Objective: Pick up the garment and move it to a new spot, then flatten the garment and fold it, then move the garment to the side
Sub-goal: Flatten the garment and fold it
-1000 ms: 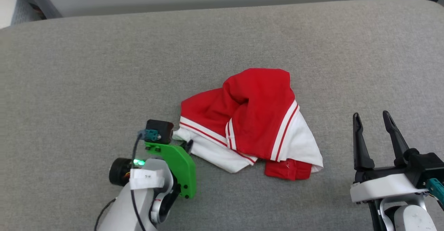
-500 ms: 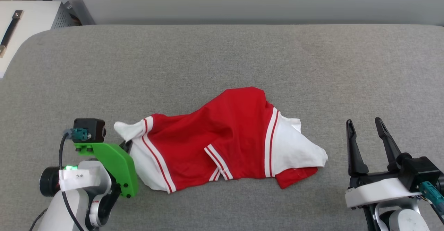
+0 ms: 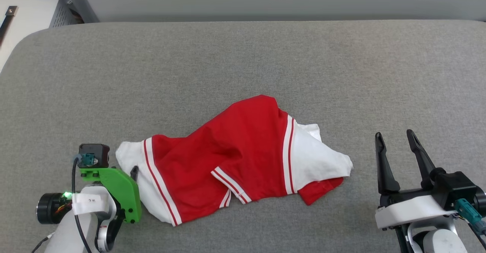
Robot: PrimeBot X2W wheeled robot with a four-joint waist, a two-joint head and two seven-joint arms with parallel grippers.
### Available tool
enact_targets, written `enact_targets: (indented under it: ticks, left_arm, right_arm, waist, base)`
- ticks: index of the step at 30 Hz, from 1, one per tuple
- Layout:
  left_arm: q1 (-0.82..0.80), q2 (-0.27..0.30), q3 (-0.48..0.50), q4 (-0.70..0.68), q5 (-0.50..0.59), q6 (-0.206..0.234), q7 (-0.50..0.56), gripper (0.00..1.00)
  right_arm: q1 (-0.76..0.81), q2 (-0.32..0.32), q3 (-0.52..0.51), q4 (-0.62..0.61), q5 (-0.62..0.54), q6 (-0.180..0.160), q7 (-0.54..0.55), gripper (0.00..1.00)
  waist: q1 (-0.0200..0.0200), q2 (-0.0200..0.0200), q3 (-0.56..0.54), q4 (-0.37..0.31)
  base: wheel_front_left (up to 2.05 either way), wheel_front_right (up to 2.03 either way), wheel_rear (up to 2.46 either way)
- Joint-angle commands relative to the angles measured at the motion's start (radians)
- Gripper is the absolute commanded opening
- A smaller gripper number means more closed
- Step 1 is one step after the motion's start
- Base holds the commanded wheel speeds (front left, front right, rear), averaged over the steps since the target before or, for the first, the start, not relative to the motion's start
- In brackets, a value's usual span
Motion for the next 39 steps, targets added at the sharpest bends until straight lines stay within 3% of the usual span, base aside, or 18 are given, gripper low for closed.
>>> enact_targets:
  ticks: [1, 5, 16, 24, 30, 34, 38, 39]
  left_arm:
    - [-0.021, -0.005, -0.001, 0.009, 0.019, 0.002, -0.033, 1.0]
    - [-0.041, -0.01, -0.01, 0.01, 0.052, 0.003, -0.164, 1.0]
    - [0.014, -0.046, -0.067, -0.106, 0.114, -0.059, -0.588, 1.0]
    - [0.136, -0.113, -0.076, -0.209, 0.169, -0.039, -0.629, 1.0]
    - [0.165, -0.136, -0.063, -0.236, 0.199, -0.061, -0.63, 1.0]
    - [0.152, -0.143, -0.043, -0.249, 0.214, -0.073, -0.63, 1.0]
    - [0.141, -0.158, -0.031, -0.262, 0.224, -0.088, -0.63, 1.0]
    - [0.13, -0.174, -0.03, -0.261, 0.233, -0.1, -0.63, 1.0]
  right_arm:
    - [-0.006, -0.003, -0.001, 0.002, -0.011, -0.001, -0.002, 1.0]
    - [0.002, -0.003, -0.004, 0.004, -0.011, -0.001, -0.002, 1.0]
    - [0.032, -0.003, -0.037, 0.007, -0.01, -0.001, -0.002, 1.0]
    - [0.054, -0.003, -0.031, 0.011, -0.022, -0.001, -0.002, 1.0]
    - [0.041, -0.003, -0.013, 0.054, -0.073, -0.001, 0.007, 1.0]
    - [-0.022, -0.047, 0.034, 0.08, -0.065, -0.001, 0.139, 1.0]
    - [-0.118, -0.143, 0.111, 0.095, 0.015, -0.001, 0.378, 1.0]
    - [-0.189, -0.205, 0.146, 0.107, 0.086, -0.001, 0.597, 1.0]
  waist:
    - [-0.0001, 0.0, -0.011, 0.008]
    - [-0.0001, 0.0, -0.033, 0.025]
    - [-0.0001, 0.0, -0.1, 0.079]
    - [-0.0001, 0.0, -0.125, 0.098]
    - [-0.0001, 0.0, -0.114, 0.123]
    - [-0.0001, 0.0, -0.093, 0.143]
    - [-0.0001, 0.0, -0.061, 0.166]
    - [-0.0001, 0.0, -0.031, 0.191]
  base:
    - [0.0, 0.0, 0.0]
    - [0.0, 0.0, 0.0]
    - [0.0, 0.0, 0.0]
    - [0.0, 0.0, 0.0]
    - [0.0, 0.0, 0.0]
    - [0.0, 0.0, 0.0]
    - [0.0, 0.0, 0.0]
    - [0.0, 0.0, 0.0]
